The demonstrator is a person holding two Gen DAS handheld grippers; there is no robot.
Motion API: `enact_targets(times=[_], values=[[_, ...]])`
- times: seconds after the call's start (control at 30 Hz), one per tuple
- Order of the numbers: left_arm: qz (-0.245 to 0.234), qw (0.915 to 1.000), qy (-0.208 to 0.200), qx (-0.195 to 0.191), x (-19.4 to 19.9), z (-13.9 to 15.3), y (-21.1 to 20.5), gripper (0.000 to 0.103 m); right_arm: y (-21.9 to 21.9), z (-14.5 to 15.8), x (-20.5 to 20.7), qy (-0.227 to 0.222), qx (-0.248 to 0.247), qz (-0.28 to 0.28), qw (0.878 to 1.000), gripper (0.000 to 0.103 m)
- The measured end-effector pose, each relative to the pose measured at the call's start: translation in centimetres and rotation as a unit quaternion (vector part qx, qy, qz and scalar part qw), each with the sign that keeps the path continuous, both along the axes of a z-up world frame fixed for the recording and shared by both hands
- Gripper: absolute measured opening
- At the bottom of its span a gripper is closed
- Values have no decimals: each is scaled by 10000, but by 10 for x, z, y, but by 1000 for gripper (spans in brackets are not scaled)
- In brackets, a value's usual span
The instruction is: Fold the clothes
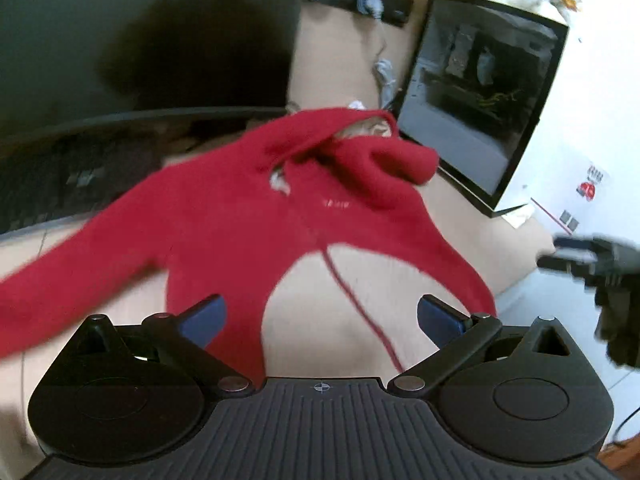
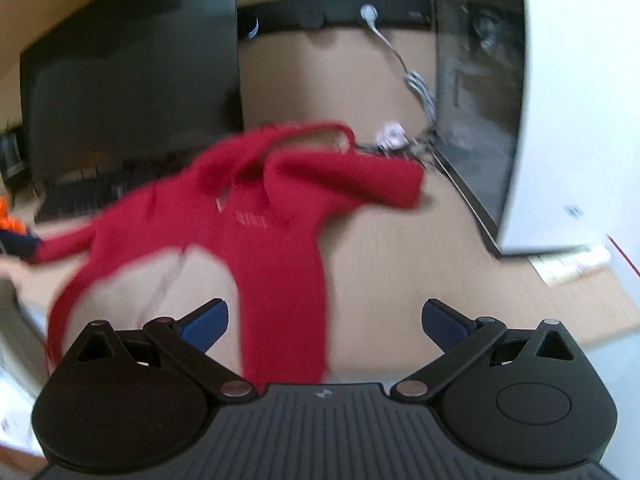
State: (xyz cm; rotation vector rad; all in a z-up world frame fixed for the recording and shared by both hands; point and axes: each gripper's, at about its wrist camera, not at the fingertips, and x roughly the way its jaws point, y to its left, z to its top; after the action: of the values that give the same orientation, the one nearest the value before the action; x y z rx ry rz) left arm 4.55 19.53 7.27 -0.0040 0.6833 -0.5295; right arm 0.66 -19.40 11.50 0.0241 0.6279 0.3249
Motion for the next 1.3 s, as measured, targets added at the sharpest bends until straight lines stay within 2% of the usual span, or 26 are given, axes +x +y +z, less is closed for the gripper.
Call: enact_targets(times=[0.13,0.2,0.27,0.33,0.4,0.43,0.47,0.57,0.63,0.7,0.73,0.83,0.87,0.93,1.03,1.17,1.23,1.3], values=[[-211,9990,50,-397,29,-25,-20,103,26,-4,51,558,627,-141,9964,103],[-143,9985,54,-528,46,-45,-33,103,33,-10,69,674,756,-365,9942,103],[80,9989,117,-442,63,-63,-47,103,36,-11,87,684,785,-568,9929,103],[368,9973,425,-464,76,-77,-48,103,39,-10,100,513,599,-611,9950,103],[610,9931,790,-619,83,-90,-42,103,42,-2,116,283,314,-388,9984,103],[660,9935,661,-646,81,-93,-42,103,43,2,124,165,165,-262,9994,103],[676,9946,590,-518,80,-94,-47,103,45,2,136,85,115,-109,9998,103],[904,9953,348,34,74,-97,-70,103,52,-4,176,-57,108,438,9990,103],[1048,9936,233,339,70,-98,-81,103,66,-18,208,97,78,1014,9948,103],[1250,9906,310,463,69,-96,-89,103,85,-36,241,412,-153,1539,9871,103],[1372,9892,367,373,69,-95,-89,103,95,-45,255,437,-333,1702,9839,103],[1480,9874,304,465,70,-96,-90,103,132,-68,297,-156,-1234,1752,9766,103],[1560,9862,268,482,71,-97,-92,103,144,-80,314,-176,-1426,1675,9753,103],[1754,9833,290,385,73,-96,-92,103,158,-102,341,96,-1552,1555,9755,103],[1774,9833,254,331,71,-96,-91,103,160,-110,345,104,-1571,1491,9762,103],[1551,9870,338,249,67,-94,-87,103,138,-112,313,-70,-1880,1299,9735,103],[1371,9897,379,166,59,-94,-87,103,120,-110,296,-122,-1947,954,9761,103],[1237,9914,423,114,48,-92,-88,103,98,-108,277,44,-1933,488,9799,103]])
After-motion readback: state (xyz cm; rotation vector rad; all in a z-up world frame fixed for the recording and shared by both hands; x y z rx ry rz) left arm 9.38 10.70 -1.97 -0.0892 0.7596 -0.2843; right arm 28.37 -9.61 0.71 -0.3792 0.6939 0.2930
